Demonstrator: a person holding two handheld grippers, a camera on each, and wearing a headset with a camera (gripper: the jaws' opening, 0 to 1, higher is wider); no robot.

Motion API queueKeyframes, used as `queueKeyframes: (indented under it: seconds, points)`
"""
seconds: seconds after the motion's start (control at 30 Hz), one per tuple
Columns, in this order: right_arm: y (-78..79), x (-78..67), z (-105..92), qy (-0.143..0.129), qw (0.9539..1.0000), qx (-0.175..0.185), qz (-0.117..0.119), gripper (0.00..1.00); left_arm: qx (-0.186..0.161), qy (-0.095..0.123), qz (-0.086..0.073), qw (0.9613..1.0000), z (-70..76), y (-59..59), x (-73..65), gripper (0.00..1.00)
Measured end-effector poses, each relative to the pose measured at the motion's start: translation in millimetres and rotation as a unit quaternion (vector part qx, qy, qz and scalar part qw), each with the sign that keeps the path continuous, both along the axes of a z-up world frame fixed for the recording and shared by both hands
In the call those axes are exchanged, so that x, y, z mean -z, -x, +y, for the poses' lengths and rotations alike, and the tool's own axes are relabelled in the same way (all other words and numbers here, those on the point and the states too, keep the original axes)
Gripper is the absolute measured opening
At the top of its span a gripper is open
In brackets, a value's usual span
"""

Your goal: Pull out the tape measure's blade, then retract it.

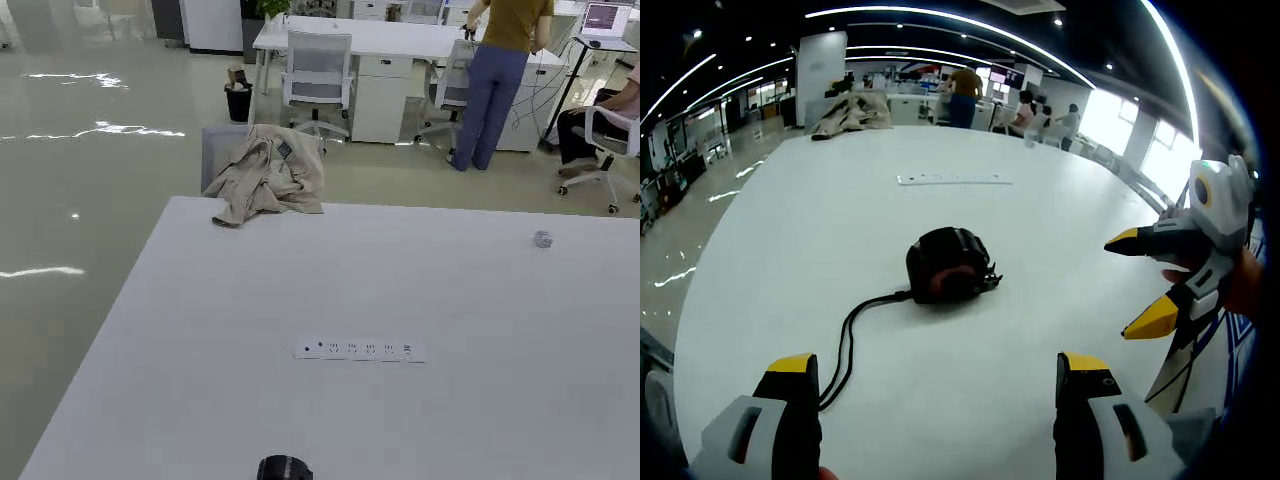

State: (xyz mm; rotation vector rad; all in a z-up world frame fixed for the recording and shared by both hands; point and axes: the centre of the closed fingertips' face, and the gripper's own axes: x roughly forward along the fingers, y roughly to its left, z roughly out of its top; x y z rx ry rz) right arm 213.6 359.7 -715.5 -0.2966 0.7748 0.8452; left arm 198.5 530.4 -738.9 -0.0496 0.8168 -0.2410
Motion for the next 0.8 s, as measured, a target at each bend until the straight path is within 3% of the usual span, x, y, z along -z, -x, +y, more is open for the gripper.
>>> queueKeyframes:
  seconds: [0.37, 0.57, 0.67, 0.8]
  points:
    - [16.6, -6.6, -10.8, 0.005, 0.9998, 0.015, 0.014, 0.81, 0.003, 0.002, 0.001, 1.0000, 8.3, 8.3, -4.5, 1.00]
    - [23.8, -10.7, -14.6, 0.009, 0.9996, 0.020, 0.019, 0.86, 0.011, -0.005, 0.006, 0.9999, 13.1, 20.8, -3.0, 1.00]
    - [27.2, -14.0, -13.0, 0.010, 0.9996, 0.017, 0.018, 0.86, 0.003, 0.011, 0.013, 0.9998, 15.2, 27.1, -2.9, 1.00]
    - [31.9, -16.5, -11.0, 0.009, 0.9996, 0.015, 0.021, 0.88, 0.004, 0.008, 0.012, 0.9999, 19.8, 33.5, -6.3, 1.00]
